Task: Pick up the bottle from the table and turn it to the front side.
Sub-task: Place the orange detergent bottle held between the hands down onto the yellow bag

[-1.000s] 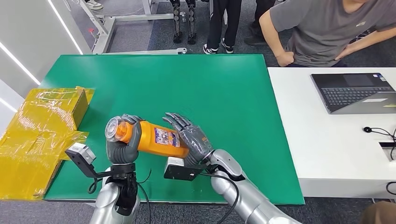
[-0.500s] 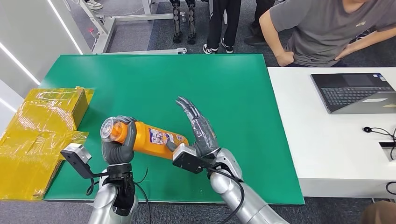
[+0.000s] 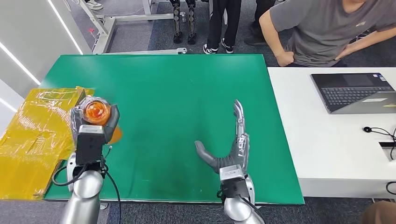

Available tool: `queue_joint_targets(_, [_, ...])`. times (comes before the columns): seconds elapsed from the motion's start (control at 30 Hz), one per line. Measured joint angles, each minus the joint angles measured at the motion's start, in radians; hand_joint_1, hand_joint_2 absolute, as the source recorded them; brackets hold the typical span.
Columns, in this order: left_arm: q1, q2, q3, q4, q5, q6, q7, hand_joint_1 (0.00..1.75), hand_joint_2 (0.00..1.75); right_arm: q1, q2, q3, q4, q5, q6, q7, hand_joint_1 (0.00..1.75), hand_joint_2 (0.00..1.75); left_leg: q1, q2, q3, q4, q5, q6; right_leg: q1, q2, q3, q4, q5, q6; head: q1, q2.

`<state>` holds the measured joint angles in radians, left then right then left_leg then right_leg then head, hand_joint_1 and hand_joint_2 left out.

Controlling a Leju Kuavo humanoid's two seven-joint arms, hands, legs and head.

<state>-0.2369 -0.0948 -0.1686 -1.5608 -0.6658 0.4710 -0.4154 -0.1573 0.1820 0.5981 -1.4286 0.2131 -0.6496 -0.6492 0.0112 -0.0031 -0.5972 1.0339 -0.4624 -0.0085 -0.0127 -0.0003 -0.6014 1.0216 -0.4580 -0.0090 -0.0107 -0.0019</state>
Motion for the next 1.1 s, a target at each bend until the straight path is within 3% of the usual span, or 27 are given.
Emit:
queue_joint_targets(0.17, [-0.097,0.105,0.0,0.047,-0.332,0.047,0.135,1.75,1.75,0.049,-0.001,-0.014,-0.091,0.001,0.003,0.01,0.0,1.75,0.0,0.001,0.0,0.0,0.0,0.0,0.0,0.001,0.0,0.001,0.001,0.0,0.0,0.0])
queue_joint_targets(0.37, [-0.159,0.231,0.0,0.124,-0.435,0.053,0.166,1.75,1.75,0.088,-0.005,-0.029,-0.15,0.007,0.025,0.01,0.0,1.75,0.0,0.003,0.0,0.0,0.0,-0.001,0.0,0.003,-0.001,0.001,0.001,0.0,0.0,0.0])
queue_joint_targets(0.53, [-0.175,0.313,-0.007,0.199,-0.621,-0.004,0.202,1.75,1.75,0.097,-0.006,-0.038,-0.169,0.004,0.042,0.0,0.0,1.75,0.0,0.004,0.0,0.0,0.0,-0.001,0.0,0.004,-0.001,0.001,0.001,0.0,0.0,0.0])
queue_joint_targets(0.7, [-0.17,0.388,-0.035,0.29,-0.744,-0.068,0.209,1.75,1.75,0.111,-0.008,-0.043,-0.178,-0.004,0.054,-0.015,0.0,1.75,0.0,0.004,0.0,0.0,0.0,-0.001,0.0,0.004,-0.001,0.001,0.001,0.0,0.0,0.0])
queue_joint_targets(0.83, [-0.181,0.437,-0.071,0.392,-0.773,-0.104,0.162,1.75,1.75,0.118,-0.008,-0.047,-0.181,-0.014,0.063,-0.027,0.0,1.75,0.0,0.004,0.0,0.0,0.0,-0.001,0.0,0.005,-0.002,0.001,0.001,0.0,0.0,0.0])
queue_joint_targets(1.1, [-0.241,0.494,-0.127,0.619,-0.81,-0.075,0.134,1.75,1.75,0.118,-0.009,-0.05,-0.182,-0.021,0.075,-0.031,0.0,1.75,0.0,0.004,0.0,0.0,0.0,-0.001,0.0,0.005,-0.002,0.001,0.001,0.0,0.0,0.0])
